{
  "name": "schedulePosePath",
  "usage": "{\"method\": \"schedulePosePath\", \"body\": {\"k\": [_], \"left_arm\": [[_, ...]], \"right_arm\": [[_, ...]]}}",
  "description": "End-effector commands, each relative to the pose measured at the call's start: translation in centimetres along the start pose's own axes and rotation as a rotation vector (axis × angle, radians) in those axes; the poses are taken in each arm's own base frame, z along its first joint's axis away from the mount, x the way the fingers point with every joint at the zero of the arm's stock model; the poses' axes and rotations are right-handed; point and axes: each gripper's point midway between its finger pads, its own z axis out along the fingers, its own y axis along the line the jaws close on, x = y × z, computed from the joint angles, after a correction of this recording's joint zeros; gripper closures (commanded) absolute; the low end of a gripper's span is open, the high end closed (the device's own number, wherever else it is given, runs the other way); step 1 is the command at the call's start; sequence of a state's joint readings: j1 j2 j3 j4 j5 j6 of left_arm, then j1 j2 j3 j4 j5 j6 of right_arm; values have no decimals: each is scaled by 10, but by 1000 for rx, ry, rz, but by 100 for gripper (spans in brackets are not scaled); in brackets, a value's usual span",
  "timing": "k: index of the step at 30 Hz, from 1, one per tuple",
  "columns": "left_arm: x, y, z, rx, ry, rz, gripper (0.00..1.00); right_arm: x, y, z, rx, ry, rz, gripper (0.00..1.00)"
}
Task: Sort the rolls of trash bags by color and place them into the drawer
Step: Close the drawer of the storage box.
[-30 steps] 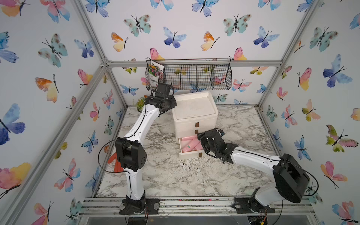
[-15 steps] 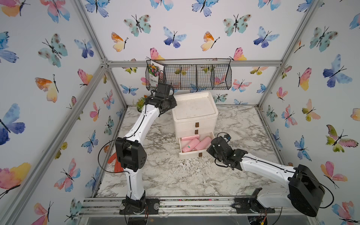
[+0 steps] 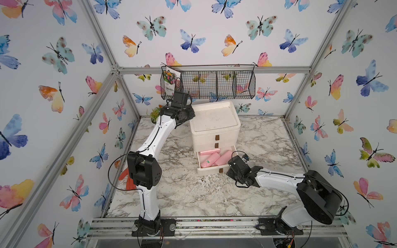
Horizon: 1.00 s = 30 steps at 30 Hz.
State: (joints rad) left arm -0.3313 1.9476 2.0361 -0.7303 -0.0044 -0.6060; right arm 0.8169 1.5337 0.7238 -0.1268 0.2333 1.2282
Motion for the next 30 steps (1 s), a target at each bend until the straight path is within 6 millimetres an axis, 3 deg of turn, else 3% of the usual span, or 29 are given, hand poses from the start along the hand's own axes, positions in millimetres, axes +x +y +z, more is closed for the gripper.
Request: {"method": "schedulePosePath", "body": {"k": [1, 12, 23, 30], "left_arm": [[15, 26, 6, -83, 77, -26, 100], [20, 14, 3, -65, 89, -8, 100], [27, 4, 3, -45, 99, -17, 100], [28, 4, -3, -42, 98, -28, 100]], "right_arm": [[-6, 20, 4, -39, -10, -25, 98], [-30, 51, 9, -74, -101, -67, 98], [-38, 103, 21, -189, -95, -69, 98], [-49, 115, 30, -198, -148, -80, 98]]}}
